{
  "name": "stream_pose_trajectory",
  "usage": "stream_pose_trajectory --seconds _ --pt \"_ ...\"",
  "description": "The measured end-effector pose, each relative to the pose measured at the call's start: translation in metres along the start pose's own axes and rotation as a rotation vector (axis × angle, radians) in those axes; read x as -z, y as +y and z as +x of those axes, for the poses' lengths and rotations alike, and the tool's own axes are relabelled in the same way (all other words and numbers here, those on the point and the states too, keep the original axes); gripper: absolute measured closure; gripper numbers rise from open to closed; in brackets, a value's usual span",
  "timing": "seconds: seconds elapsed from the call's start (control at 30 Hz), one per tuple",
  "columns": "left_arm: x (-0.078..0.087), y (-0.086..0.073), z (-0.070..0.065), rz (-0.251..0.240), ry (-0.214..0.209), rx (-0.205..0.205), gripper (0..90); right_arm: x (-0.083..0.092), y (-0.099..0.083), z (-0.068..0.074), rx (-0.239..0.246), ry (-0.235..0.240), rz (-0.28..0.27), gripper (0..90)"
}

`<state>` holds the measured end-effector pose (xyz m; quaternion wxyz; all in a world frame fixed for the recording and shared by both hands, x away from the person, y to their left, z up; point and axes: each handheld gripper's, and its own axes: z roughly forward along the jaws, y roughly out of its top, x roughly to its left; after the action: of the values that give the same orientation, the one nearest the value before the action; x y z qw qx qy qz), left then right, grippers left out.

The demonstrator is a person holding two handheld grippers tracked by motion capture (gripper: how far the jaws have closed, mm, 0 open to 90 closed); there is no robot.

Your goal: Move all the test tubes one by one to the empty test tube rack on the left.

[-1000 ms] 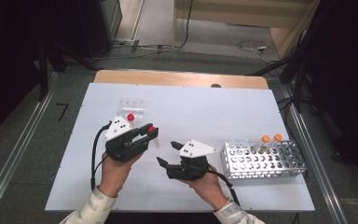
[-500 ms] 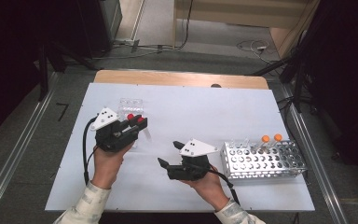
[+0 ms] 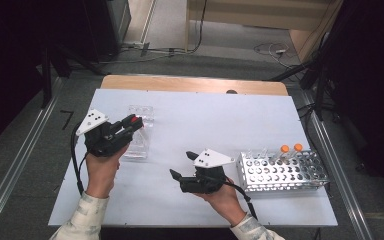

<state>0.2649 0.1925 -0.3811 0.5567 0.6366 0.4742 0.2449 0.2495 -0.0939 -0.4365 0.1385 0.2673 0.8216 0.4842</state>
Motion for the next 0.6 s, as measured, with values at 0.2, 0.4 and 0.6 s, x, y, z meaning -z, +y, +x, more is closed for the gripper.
stream_pose_trajectory --seconds 0.2,0.4,0.6 --pt "0.0019 0.0002 0.0054 -0.006 0.039 -0.009 70.1 0.0002 0.0000 -0.0004 -0.002 -0.001 -0.001 23.6" --pt "0.0022 -0.0004 0.0069 0.001 0.069 -0.031 70.0 0.0006 -0.0001 -0.0001 -0.003 0.002 -0.002 23.6" --pt "-0.0013 -0.0039 0.0058 0.019 0.088 -0.055 70.0 0.0010 0.0000 -0.0003 -0.001 0.000 -0.003 23.6"
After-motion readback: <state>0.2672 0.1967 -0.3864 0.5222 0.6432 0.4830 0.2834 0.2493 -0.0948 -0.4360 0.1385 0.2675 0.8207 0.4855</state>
